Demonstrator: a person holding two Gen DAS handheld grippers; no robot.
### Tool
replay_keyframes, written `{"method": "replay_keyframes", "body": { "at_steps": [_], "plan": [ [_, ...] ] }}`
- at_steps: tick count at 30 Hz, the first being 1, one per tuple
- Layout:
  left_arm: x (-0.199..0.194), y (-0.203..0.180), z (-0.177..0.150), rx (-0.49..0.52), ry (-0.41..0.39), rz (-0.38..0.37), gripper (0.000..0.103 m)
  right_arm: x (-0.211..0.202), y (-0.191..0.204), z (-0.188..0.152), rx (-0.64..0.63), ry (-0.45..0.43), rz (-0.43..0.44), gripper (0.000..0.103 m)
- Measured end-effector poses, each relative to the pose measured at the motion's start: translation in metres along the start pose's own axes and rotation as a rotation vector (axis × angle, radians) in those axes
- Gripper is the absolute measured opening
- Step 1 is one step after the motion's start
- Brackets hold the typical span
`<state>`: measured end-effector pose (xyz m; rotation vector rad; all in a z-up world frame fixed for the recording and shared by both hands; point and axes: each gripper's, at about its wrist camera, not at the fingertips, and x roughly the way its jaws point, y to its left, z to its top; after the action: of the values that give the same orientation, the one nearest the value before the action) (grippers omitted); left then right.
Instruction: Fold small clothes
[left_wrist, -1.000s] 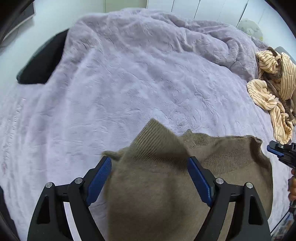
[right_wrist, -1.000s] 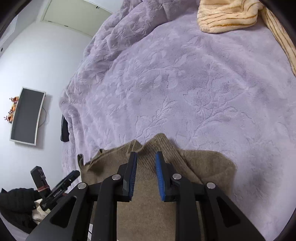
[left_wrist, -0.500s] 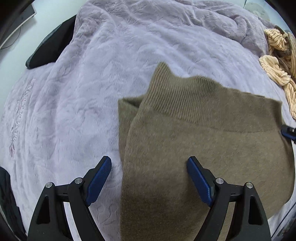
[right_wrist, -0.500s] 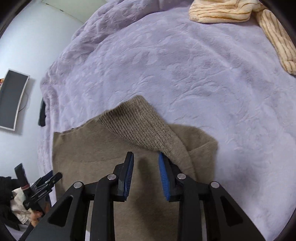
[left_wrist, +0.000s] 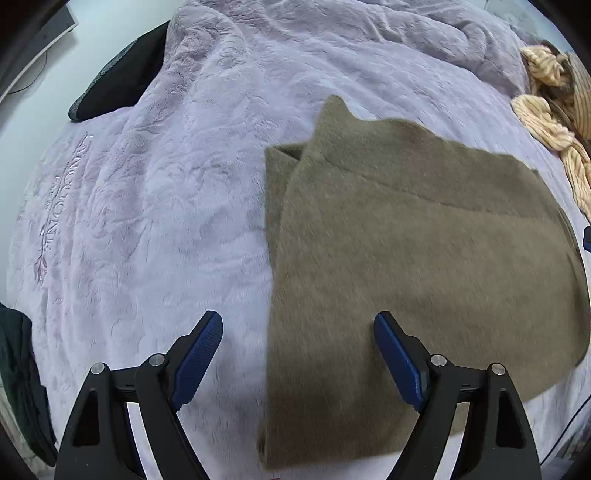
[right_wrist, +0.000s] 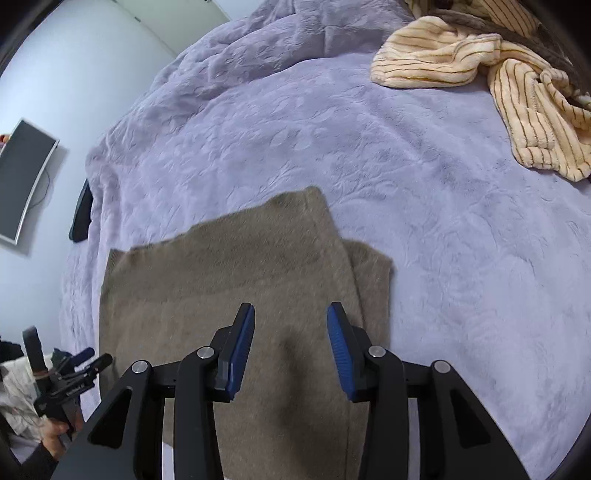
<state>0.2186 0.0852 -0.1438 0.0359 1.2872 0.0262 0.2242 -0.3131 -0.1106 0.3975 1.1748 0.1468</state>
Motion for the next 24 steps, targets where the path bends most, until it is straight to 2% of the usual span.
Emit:
{"method": "replay_keyframes", "body": {
  "at_steps": [1,6,9,13,19,24],
  "plan": [
    [-0.002,-0.002,-0.006,0.009,0.009,0.001,0.085,-0.004,0.006,-0.012,-0.024,0.0,-0.012,0.052],
    [-0.007,-0.013,-0.027,0.024,0.056,-0.017,0.085,-0.022,0.032,-0.062,-0.144,-0.004,-0.063,0.053],
    [-0.013,-0.019,-0.037,0.012,0.08,-0.042,0.085,-0.013,0.037,-0.085,-0.183,0.063,-0.079,0.053],
    [-0.027,-0.025,-0.051,-0.009,0.09,-0.059,0.085,0.007,0.021,-0.113,-0.136,0.184,-0.102,0.053],
    [-0.039,-0.027,-0.078,-0.08,0.138,-0.079,0.085,0.001,0.018,-0.132,-0.138,0.225,-0.117,0.053],
    [-0.045,-0.029,-0.096,-0.085,0.147,-0.056,0.085,-0.023,0.039,-0.124,-0.181,0.154,-0.1,0.053]
  ]
}}
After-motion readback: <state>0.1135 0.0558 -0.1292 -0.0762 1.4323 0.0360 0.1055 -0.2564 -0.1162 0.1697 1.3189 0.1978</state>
